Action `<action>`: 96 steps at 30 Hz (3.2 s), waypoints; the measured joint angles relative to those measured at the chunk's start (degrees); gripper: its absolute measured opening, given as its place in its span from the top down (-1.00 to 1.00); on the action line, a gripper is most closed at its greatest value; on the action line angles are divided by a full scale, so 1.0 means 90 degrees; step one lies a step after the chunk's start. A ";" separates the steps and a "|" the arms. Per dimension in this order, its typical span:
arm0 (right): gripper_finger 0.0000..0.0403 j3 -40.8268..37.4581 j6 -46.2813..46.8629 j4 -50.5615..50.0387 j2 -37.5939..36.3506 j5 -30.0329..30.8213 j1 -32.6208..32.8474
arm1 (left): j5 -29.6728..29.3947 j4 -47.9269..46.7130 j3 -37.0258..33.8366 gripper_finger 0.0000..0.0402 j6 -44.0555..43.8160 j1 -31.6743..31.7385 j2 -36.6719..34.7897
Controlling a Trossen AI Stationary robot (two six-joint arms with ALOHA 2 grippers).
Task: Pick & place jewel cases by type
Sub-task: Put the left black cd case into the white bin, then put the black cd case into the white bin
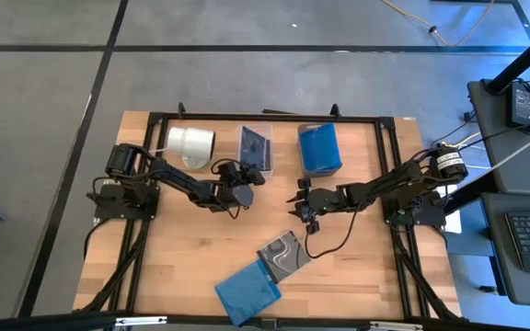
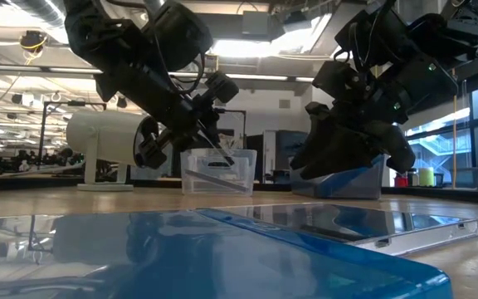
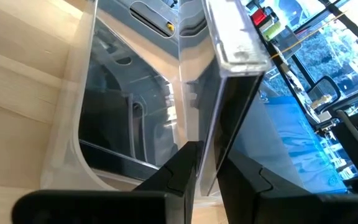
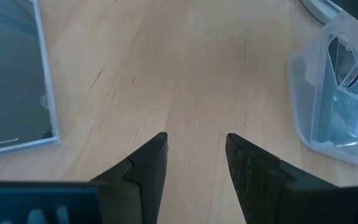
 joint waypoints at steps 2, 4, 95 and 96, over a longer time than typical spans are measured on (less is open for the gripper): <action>0.17 0.0000 -0.0002 -0.0001 0.0000 0.0000 0.0000 | 0.0000 0.0000 0.0000 0.70 0.0000 0.0002 0.0000; 0.17 0.0000 0.0000 0.0000 0.0000 0.0000 0.0000 | -0.0002 0.0013 -0.0002 0.70 -0.0001 0.0017 0.0000; 0.17 0.0000 0.0321 -0.0036 0.0002 -0.0291 -0.0002 | -0.0038 0.0807 0.0005 0.30 0.3623 -0.3619 -0.0037; 0.17 0.0000 0.0356 0.0018 0.0002 -0.0343 -0.0001 | -0.0028 0.0830 0.0005 0.30 0.3590 -0.3611 0.0054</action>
